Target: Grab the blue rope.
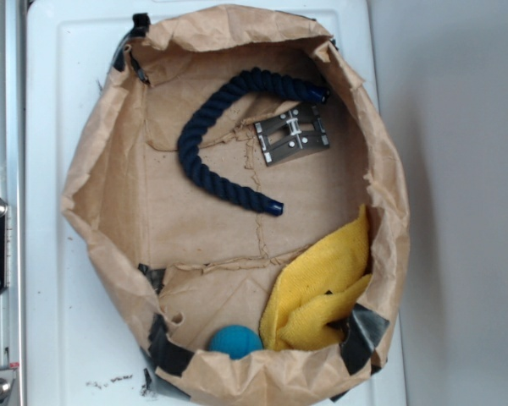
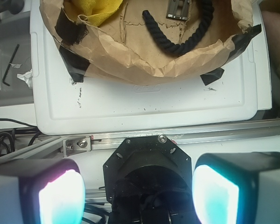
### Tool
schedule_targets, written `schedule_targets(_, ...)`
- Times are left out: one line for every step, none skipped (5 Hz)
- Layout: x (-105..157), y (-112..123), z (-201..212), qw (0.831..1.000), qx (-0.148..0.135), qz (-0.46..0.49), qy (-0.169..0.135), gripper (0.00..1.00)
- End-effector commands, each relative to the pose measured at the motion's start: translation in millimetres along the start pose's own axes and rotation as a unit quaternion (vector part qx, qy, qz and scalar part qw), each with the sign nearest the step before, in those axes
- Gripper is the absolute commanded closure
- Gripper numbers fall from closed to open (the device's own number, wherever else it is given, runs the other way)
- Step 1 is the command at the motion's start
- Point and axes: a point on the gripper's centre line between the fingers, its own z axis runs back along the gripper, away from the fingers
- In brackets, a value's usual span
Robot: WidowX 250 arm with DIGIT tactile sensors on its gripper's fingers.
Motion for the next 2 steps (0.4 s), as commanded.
schedule_targets(0, 0, 0, 1.0, 0.0, 0.0, 0.0, 0.0)
schedule_targets(39, 1, -10, 1.0, 0.01, 0.028, 0.009, 0.0)
